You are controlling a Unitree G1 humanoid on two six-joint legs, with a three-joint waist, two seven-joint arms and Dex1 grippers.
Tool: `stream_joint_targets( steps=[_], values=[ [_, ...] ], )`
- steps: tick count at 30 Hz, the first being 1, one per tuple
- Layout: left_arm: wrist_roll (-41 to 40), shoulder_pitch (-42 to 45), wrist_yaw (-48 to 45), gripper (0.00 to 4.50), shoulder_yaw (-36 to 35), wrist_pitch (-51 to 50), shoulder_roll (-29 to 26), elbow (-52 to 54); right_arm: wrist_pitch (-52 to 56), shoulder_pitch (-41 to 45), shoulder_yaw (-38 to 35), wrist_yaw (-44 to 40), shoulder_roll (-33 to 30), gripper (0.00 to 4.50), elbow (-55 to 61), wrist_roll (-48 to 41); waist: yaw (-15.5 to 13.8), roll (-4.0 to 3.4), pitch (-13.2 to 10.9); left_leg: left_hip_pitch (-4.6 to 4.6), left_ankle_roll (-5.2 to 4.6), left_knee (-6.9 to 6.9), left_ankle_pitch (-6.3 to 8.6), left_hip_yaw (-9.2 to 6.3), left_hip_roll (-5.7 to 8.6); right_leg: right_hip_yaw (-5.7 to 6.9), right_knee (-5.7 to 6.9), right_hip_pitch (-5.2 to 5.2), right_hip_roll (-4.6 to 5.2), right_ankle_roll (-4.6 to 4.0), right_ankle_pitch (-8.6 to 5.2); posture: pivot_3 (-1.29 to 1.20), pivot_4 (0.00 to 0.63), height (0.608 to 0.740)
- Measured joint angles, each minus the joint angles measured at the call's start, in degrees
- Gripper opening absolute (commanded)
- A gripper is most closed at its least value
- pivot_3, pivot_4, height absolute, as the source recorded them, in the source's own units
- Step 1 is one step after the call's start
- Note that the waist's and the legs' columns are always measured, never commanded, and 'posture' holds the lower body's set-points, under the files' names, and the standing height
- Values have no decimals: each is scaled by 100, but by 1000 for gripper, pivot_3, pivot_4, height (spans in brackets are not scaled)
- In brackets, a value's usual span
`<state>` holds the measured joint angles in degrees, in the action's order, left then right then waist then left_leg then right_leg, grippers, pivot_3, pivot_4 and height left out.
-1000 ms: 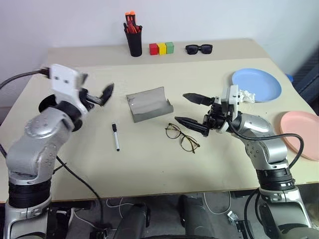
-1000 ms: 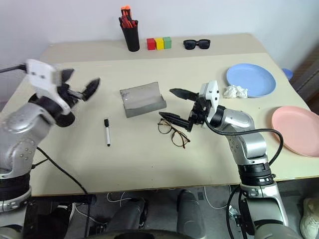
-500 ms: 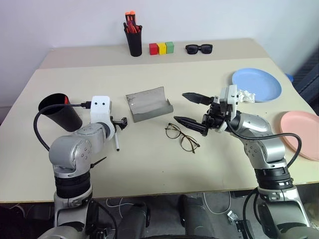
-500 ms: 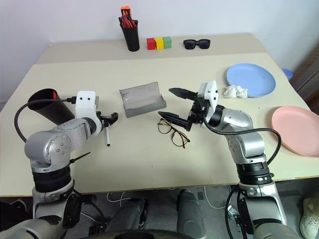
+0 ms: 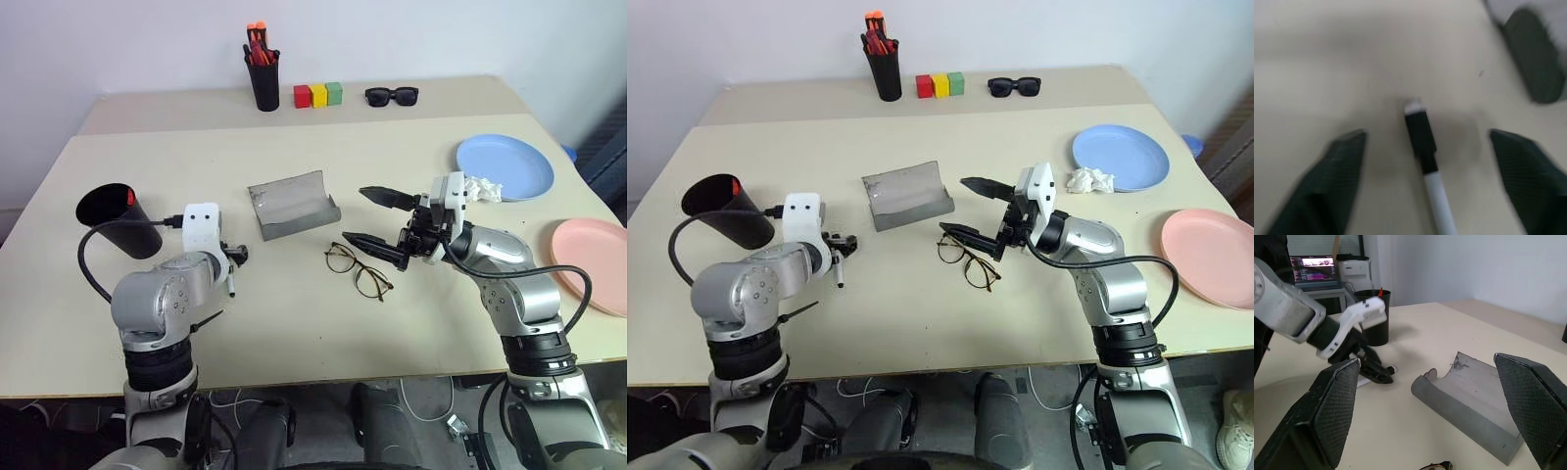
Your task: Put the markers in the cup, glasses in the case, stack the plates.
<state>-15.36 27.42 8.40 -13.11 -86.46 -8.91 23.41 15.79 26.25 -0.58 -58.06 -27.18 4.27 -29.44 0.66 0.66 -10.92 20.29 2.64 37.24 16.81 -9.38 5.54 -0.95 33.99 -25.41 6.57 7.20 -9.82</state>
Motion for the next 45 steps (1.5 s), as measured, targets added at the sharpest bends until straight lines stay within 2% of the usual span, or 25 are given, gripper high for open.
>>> stream_joint_targets(
  steps=[4,5,9,12,16,19,23,27,31,34,39,45],
  values=[
    [121,-2,-61,115,-95,38,69,-4,0,-2,0,14,-4,4500,2,5,-6,0,0,1,-5,2,3,0,1,0,0,1,1,0,0,0,150,740],
    [143,-3,-69,15,-126,47,90,-4,-5,-2,0,18,-6,4500,2,7,-6,0,0,0,-4,2,2,0,1,0,0,1,1,0,0,0,150,740],
    [233,-20,-126,15,-128,116,121,-5,-44,-2,0,30,-13,4500,2,27,-5,0,0,-1,-4,2,2,0,0,0,1,1,1,0,0,0,150,740],
    [206,-37,-411,15,-141,681,99,-11,-55,-2,0,35,-13,4500,2,57,-5,0,0,1,2,3,-1,0,0,0,0,0,1,0,0,0,150,740],
    [-153,182,-1437,15,-229,2571,-105,-31,-44,-3,-1,32,-12,4500,2,35,-13,0,0,4,16,5,-8,1,-2,1,-2,0,4,-1,1,0,150,740],
    [-85,384,-1887,15,-189,4108,-515,-30,191,-10,-34,-30,-44,4500,8,-190,9,0,0,2,15,0,-7,8,-2,-1,-7,-1,4,-1,1,0,150,740],
    [100,399,-2154,15,-204,5311,-1038,-80,787,-25,-189,-196,-219,4500,97,-715,-4,-1,0,2,-1,-1,2,9,-4,-2,-11,0,4,-1,1,0,150,740],
    [110,403,-2463,15,-527,6125,-1688,-362,899,-80,-190,-267,-273,4500,312,-784,8,-1,0,1,-7,-1,5,9,-4,-1,-10,0,2,-1,1,0,150,740],
    [83,402,-2766,15,-1155,6931,-2373,-1007,890,-109,-183,-260,-266,4500,316,-764,3,-1,0,1,-8,-1,6,9,-5,-1,-10,-1,1,-1,1,0,150,740],
    [-15,364,-2990,15,-1476,7494,-2568,-1597,862,-101,-156,-262,-256,4500,313,-709,-12,-1,0,1,-9,2,6,9,-4,-1,-10,1,2,0,1,0,150,740],
    [-9,199,-3184,15,-1632,8511,-2590,-2834,795,-94,-84,-264,-252,4500,305,-635,-10,0,0,1,-9,3,6,7,-4,0,-9,0,3,-1,2,0,150,740],
    [91,77,-3024,15,-1579,8964,-2465,-3638,798,-94,-12,-237,-205,4500,340,-627,-4,0,1,1,-9,2,6,6,-5,0,-9,0,3,-1,2,0,150,740]
  ],
)
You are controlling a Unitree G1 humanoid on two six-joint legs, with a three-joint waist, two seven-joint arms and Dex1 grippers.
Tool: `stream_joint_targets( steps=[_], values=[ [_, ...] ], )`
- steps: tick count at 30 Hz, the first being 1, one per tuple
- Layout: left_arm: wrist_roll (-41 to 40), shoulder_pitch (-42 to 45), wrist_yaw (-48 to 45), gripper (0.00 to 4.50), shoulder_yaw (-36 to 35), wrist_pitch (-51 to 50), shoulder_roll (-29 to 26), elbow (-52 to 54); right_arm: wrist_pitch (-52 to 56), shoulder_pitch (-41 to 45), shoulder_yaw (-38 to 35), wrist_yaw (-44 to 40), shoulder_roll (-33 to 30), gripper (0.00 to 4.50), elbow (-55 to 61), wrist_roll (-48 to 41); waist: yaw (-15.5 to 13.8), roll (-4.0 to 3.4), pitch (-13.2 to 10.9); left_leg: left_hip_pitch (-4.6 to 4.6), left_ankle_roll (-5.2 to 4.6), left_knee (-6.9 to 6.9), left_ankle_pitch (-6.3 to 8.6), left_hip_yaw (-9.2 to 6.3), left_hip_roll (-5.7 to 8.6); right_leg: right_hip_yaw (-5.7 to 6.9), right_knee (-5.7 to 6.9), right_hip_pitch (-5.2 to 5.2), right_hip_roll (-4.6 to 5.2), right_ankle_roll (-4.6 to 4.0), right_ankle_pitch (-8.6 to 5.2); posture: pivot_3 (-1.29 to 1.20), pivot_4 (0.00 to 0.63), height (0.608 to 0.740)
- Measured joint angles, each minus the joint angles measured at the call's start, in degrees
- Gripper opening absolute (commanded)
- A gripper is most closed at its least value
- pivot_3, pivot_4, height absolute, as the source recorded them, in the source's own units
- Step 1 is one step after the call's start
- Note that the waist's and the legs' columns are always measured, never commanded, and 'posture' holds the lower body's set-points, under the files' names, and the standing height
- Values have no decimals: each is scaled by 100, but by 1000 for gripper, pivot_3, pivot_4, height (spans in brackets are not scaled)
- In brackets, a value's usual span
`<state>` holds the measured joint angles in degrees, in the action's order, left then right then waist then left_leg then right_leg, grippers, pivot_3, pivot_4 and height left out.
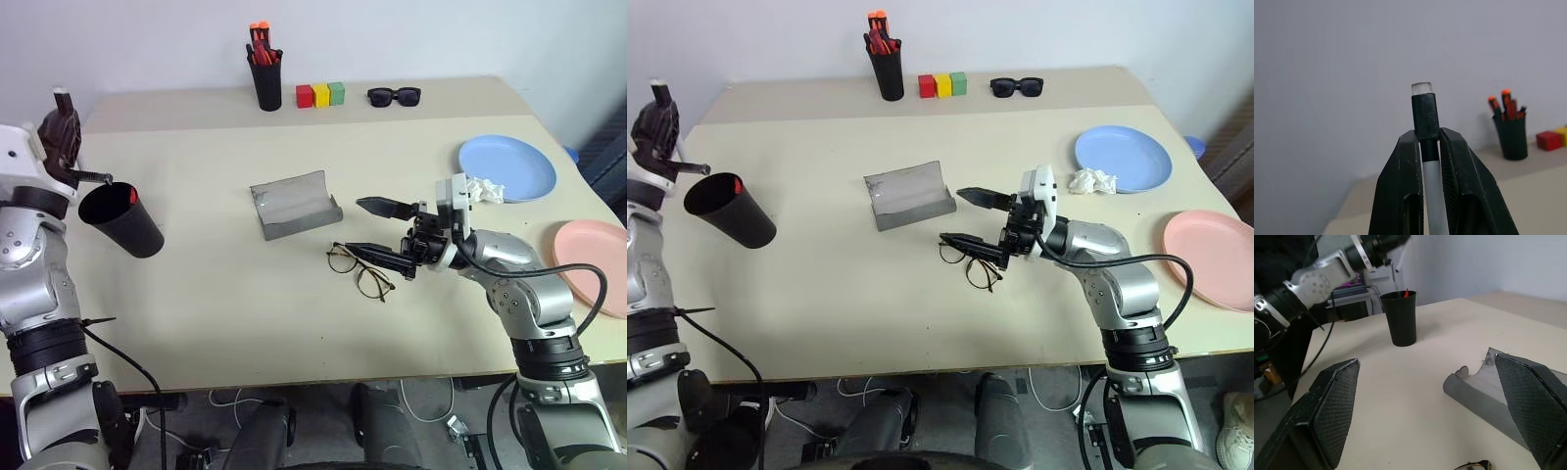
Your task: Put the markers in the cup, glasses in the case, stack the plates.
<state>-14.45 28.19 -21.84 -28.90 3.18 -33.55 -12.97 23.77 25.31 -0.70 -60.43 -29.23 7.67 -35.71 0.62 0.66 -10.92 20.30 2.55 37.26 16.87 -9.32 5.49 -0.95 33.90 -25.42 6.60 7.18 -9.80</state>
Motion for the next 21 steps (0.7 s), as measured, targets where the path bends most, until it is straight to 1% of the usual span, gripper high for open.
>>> stream_joint_targets(
  steps=[6,10,11,12,13,14,15,18,19,21],
  values=[
    [-15,-535,103,15,13,316,243,-83,-1,-8,5,34,-1,4500,11,9,4,0,0,1,0,-1,0,0,-2,0,1,-2,0,-1,1,0,150,740],
    [-96,-672,99,15,36,458,328,-82,-49,-8,8,32,-5,4500,11,70,-3,1,0,1,0,0,0,0,-3,0,2,-2,0,-1,1,0,150,740],
    [-112,-695,99,930,43,486,331,-82,-53,-8,8,32,-5,4500,11,77,-3,1,0,1,0,0,0,0,-3,0,2,-2,0,-1,1,0,150,740],
    [-120,-709,98,1242,49,496,341,-82,-55,-8,9,32,-5,4500,11,84,-3,1,0,1,0,0,0,0,-3,0,2,-2,0,-1,1,0,150,740],
    [-126,-713,99,1771,52,503,356,-82,-58,-8,9,32,-5,4500,11,98,-3,1,0,1,0,0,0,0,-2,0,2,-2,0,-1,1,0,150,740],
    [-127,-714,100,2200,65,511,361,-82,-62,-8,9,32,-5,4500,11,113,-2,1,0,1,0,0,0,0,-2,0,2,-2,0,-1,1,0,150,740],
    [-129,-714,100,2796,72,513,362,-80,-69,-8,9,32,-5,4500,11,120,-1,1,0,0,0,0,0,0,-2,0,2,-2,0,-1,1,0,150,740],
    [-142,-714,99,4185,86,514,363,-68,-96,-8,9,32,-4,4500,10,137,0,1,0,0,0,0,0,0,-2,0,2,-2,0,-2,1,0,150,740],
    [-172,-714,89,4430,100,512,371,-40,-110,-8,9,32,-4,4500,10,160,0,1,0,0,0,-1,0,0,-2,0,2,-2,0,-1,1,0,150,740],
    [-287,-713,39,4430,129,463,388,109,-122,-8,9,32,1,4500,2,176,1,1,0,1,0,0,0,0,-3,0,2,-2,0,-1,1,0,150,740]
  ],
)
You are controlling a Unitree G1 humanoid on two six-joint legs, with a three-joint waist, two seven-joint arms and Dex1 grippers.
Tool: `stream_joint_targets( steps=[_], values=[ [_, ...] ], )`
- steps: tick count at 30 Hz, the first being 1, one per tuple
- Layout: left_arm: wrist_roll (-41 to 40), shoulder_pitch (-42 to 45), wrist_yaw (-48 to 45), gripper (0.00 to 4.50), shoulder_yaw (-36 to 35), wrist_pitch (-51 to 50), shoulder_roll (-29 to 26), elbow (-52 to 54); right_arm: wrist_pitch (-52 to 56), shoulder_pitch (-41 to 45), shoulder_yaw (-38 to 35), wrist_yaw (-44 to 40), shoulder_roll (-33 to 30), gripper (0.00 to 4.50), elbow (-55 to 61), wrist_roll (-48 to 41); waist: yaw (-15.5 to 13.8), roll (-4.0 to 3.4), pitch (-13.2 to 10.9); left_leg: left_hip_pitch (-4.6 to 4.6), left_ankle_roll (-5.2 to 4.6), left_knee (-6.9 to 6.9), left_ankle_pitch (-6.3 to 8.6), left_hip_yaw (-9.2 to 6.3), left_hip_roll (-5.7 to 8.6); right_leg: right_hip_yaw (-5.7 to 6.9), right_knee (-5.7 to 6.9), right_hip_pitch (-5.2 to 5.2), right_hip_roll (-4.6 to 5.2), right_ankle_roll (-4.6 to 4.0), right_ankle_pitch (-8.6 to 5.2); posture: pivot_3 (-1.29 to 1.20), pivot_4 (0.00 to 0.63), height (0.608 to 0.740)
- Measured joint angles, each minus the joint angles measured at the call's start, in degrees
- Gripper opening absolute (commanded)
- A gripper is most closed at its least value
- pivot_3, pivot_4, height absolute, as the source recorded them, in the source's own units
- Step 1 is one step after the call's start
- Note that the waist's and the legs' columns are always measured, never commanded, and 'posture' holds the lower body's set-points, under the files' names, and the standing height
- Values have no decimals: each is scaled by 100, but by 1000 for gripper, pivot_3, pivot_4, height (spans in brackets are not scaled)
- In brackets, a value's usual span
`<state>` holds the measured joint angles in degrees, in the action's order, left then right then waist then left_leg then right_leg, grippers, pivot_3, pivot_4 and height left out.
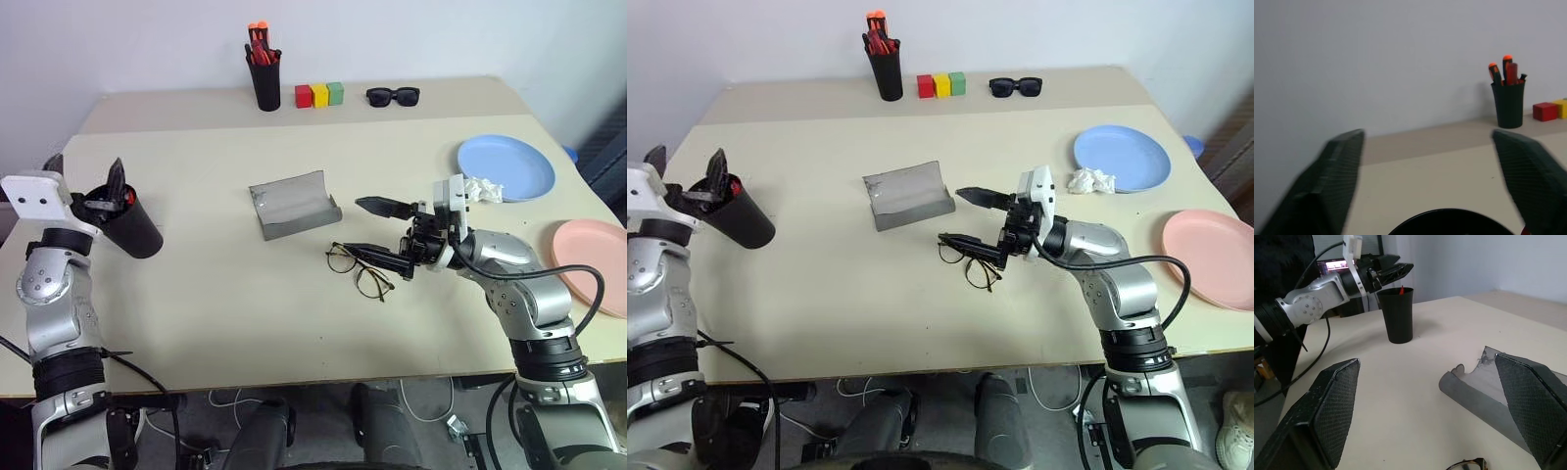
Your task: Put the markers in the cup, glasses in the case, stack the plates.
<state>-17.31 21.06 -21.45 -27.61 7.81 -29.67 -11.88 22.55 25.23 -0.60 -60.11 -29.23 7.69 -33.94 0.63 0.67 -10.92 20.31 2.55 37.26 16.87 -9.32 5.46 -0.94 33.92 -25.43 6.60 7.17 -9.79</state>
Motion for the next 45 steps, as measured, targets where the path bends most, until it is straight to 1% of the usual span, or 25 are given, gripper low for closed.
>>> stream_joint_targets(
  steps=[3,5,7,10,12,14,16,18,22,28,29,31,34,38,42,44,45],
  values=[
    [-322,53,-244,4430,203,-360,-22,481,-38,2,0,1,14,4500,-16,9,-13,0,0,2,0,2,0,-1,-5,0,1,1,1,0,0,0,150,740],
    [-785,278,-567,4430,490,-1016,-80,937,-45,16,1,0,20,4500,-29,8,-29,3,0,7,0,12,0,-6,-6,3,2,2,1,1,1,0,150,740],
    [-1200,653,-885,4430,888,-1759,-197,1360,-45,83,-7,-13,14,4500,-105,6,-27,3,-1,8,-1,16,0,-6,-2,2,3,4,1,4,2,0,150,740],
    [-1279,1259,-1153,4430,1551,-2523,-334,1530,-43,231,-75,-61,-67,4500,-274,-12,5,1,0,0,-2,11,0,-2,9,1,6,5,0,4,2,0,150,740],
    [-1072,1548,-1350,4430,2047,-2814,-331,1349,-46,348,-219,-85,-124,4500,-370,-14,29,0,1,-4,-2,3,0,2,8,-1,6,4,-3,4,2,0,150,740],
    [-860,1855,-1400,4430,2445,-3025,-132,881,-58,415,-297,-104,-188,4500,-481,-5,34,0,1,-4,-2,2,0,2,7,0,6,3,-5,3,2,0,150,740],
    [-421,2309,-1496,4430,3033,-3250,89,75,-100,423,-309,-109,-200,4500,-523,9,11,0,1,-2,-2,3,0,1,8,0,4,4,-6,3,2,0,150,740],
    [-24,2508,-1688,4430,3543,-3309,262,-542,-147,413,-288,-102,-195,4500,-524,46,31,0,1,0,-2,3,0,4,9,-1,-1,3,-6,3,3,0,150,740],
    [435,2639,-2010,4430,4019,-3147,719,-1366,-163,351,-289,11,-181,4500,-469,60,28,1,0,5,9,0,-6,4,8,-2,-2,-3,-4,3,3,0,150,740],
    [721,2638,-2240,4430,4166,-3105,988,-1655,-162,187,-291,179,-172,4500,-265,61,13,2,0,5,-4,3,1,3,8,-2,-2,-3,-2,4,3,0,150,740],
    [770,2637,-2275,4209,4184,-3106,995,-1654,-163,173,-291,201,-172,4500,-261,61,11,2,0,5,-4,3,1,3,8,-2,-2,-3,-2,4,3,0,150,740],
    [878,2616,-2411,3581,4279,-3167,995,-1625,-163,147,-292,253,-171,4500,-224,61,12,2,0,5,-4,3,1,3,8,-2,-1,-2,-2,4,3,0,150,740],
    [937,2542,-2530,2128,4331,-3327,996,-1473,-164,90,-290,293,-171,4500,-147,64,12,1,0,4,-4,3,1,3,8,-2,0,-2,-2,4,3,0,150,740],
    [984,2485,-2621,47,4336,-3489,994,-1319,-174,82,-280,321,-155,4500,-126,117,7,1,0,3,-4,6,1,3,8,-2,1,0,-2,5,3,0,150,740],
    [1017,2461,-2807,47,4318,-3694,845,-1090,-189,83,-277,322,-152,4500,-127,131,18,-1,1,3,-4,6,2,3,8,-2,2,-1,-2,5,3,0,150,740],
    [1015,2421,-3075,47,4369,-3789,644,-961,-201,84,-275,319,-152,4500,-127,153,43,-1,1,0,-4,1,2,3,8,-3,2,-1,-3,5,3,0,150,740],
    [1013,2371,-3303,47,4413,-3825,442,-856,-203,83,-273,315,-154,4500,-127,164,61,-1,0,1,-4,-1,1,4,6,-3,4,-5,-5,4,3,0,150,740]
  ],
)
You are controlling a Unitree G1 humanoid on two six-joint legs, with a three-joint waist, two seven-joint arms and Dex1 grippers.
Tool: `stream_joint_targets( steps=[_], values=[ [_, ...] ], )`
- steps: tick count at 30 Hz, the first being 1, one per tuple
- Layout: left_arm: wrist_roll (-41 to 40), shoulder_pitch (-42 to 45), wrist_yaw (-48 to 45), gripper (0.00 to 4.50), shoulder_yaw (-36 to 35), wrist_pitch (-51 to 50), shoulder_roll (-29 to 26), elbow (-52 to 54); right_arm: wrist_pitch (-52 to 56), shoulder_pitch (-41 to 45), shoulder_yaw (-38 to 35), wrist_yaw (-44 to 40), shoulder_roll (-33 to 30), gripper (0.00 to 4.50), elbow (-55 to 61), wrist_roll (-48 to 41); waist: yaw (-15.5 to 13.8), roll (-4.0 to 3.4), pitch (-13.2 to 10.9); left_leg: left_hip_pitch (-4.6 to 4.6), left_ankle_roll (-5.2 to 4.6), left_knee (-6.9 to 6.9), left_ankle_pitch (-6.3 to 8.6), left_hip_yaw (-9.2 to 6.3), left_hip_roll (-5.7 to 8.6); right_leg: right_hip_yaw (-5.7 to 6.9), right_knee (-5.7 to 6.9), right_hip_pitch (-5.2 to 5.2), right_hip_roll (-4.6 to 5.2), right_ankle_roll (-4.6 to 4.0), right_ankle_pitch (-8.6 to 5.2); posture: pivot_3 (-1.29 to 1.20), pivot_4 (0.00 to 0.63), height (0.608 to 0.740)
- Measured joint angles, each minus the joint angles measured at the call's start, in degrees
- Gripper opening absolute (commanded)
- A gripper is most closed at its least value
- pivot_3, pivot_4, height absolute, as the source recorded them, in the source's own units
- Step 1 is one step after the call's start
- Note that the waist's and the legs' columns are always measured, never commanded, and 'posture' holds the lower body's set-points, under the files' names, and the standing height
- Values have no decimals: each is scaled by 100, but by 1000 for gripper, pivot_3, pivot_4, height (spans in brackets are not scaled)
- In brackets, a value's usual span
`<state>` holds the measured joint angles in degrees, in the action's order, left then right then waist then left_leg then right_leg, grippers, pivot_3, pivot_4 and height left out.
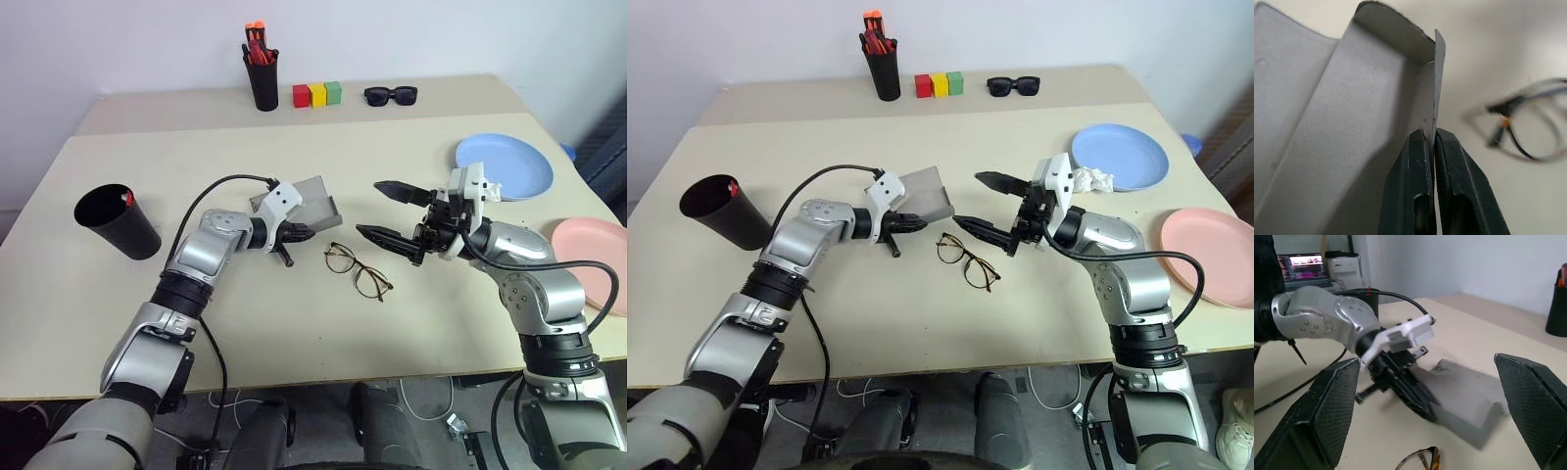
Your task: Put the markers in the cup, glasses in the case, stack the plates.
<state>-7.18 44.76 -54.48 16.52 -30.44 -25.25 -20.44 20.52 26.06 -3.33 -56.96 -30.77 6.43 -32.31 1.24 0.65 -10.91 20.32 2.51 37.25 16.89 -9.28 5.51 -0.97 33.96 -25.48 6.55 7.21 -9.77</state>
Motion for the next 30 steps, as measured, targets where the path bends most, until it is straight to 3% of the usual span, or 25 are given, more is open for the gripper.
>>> stream_joint_targets(
  steps=[8,17,18,21,26,30],
  values=[
    [-332,-352,-1673,47,-21,44,-1234,576,-15,-10,11,-27,11,4500,-2,13,-61,-1,-1,4,-1,6,0,-3,0,0,2,1,3,0,0,0,150,740],
    [-595,-835,-2646,47,-14,262,-1600,1010,-21,-37,15,-52,-3,4500,0,42,-44,-1,-1,3,-1,5,1,-3,-1,0,4,0,2,-1,0,0,150,740],
    [-593,-835,-2626,685,-15,250,-1595,1001,-21,-56,16,-68,-22,4500,0,67,-45,-1,-1,3,-2,6,1,-2,-1,0,4,0,2,-1,-1,0,150,740],
    [-594,-834,-2433,1829,-58,234,-1500,996,-13,-135,68,-87,-126,4500,24,179,-56,-1,-1,4,-2,7,1,-3,0,0,4,1,2,-1,-1,0,150,740],
    [-892,-843,-2020,4473,-443,-250,-1338,1466,466,-365,444,148,-474,4500,460,545,-29,-1,-1,4,-2,6,1,-3,-2,0,5,-1,2,0,-1,0,150,740],
    [-1373,-1094,-1870,4473,-937,-707,-1531,2251,1250,-405,830,693,-697,4500,865,963,-7,-3,-1,0,-2,1,1,2,-18,-3,7,-3,2,-1,-1,0,150,740]
  ],
)
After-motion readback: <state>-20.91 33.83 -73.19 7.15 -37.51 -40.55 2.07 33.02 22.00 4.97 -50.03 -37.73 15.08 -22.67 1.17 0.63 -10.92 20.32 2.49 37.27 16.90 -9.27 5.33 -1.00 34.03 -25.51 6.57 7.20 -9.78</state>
